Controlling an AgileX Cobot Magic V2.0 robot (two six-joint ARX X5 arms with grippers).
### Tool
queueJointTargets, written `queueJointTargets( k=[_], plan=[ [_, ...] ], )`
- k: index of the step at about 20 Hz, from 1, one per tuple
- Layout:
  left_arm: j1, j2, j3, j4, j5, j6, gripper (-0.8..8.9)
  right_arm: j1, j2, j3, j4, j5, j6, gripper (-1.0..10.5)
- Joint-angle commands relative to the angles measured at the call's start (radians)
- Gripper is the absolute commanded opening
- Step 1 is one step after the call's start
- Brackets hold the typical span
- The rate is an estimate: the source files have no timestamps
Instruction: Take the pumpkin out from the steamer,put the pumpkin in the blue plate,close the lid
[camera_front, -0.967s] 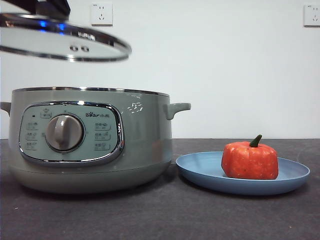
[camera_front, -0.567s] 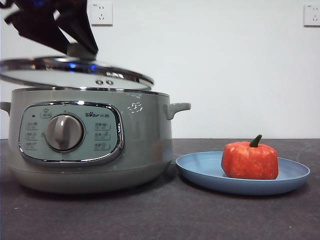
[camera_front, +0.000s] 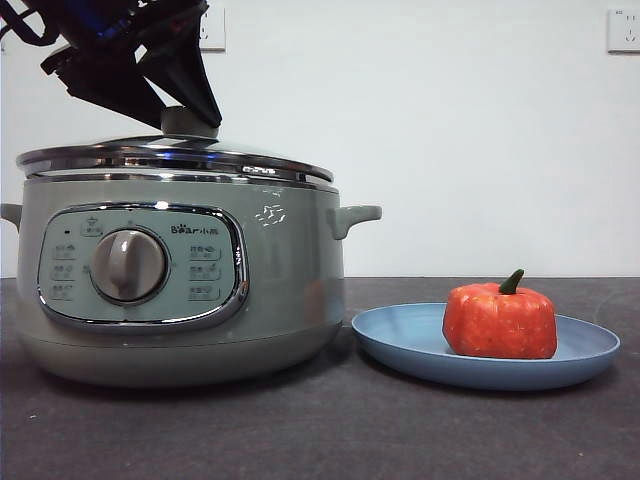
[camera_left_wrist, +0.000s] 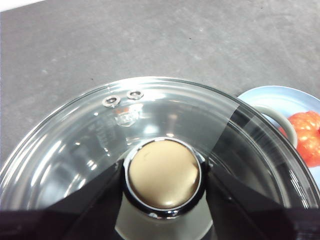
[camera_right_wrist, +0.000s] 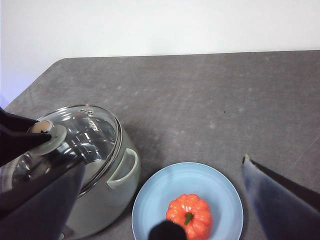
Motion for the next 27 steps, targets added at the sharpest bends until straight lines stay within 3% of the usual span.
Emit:
queueJointTargets(
  k=[1,16,17,19,20,24,27],
  plan=[
    [-0.004,-0.005,0.006,0.035,0.007,-0.010,-0.09,0.001,0.000,-0.006,0.006,0.004,0.006,5.3],
    [-0.005,0.039,0.006,0.011,0.010,-0.009,0.06,0.001,0.000,-0.006,0.006,0.003,0.006,5.3],
    [-0.005,0.039,0.006,0.010,0.010,-0.009,0.66,0.001,0.000,-0.006,0.006,0.003,0.006,5.3],
    [-0.004,0.038,0.006,-0.002,0.009,-0.009,3.30,0.001,0.000,-0.006,0.006,0.003,0.006,5.3],
    [-0.003,0.038,0.006,-0.006,0.010,-0.009,3.94,0.001,0.000,-0.006,0.006,0.003,0.006,5.3],
    [-0.003,0.035,0.017,-0.033,0.009,-0.010,4.05,0.001,0.000,-0.006,0.005,0.003,0.006,5.3],
    [-0.003,0.034,0.079,-0.189,0.009,-0.005,4.05,0.001,0.000,-0.006,-0.002,0.003,0.006,5.3]
  ],
)
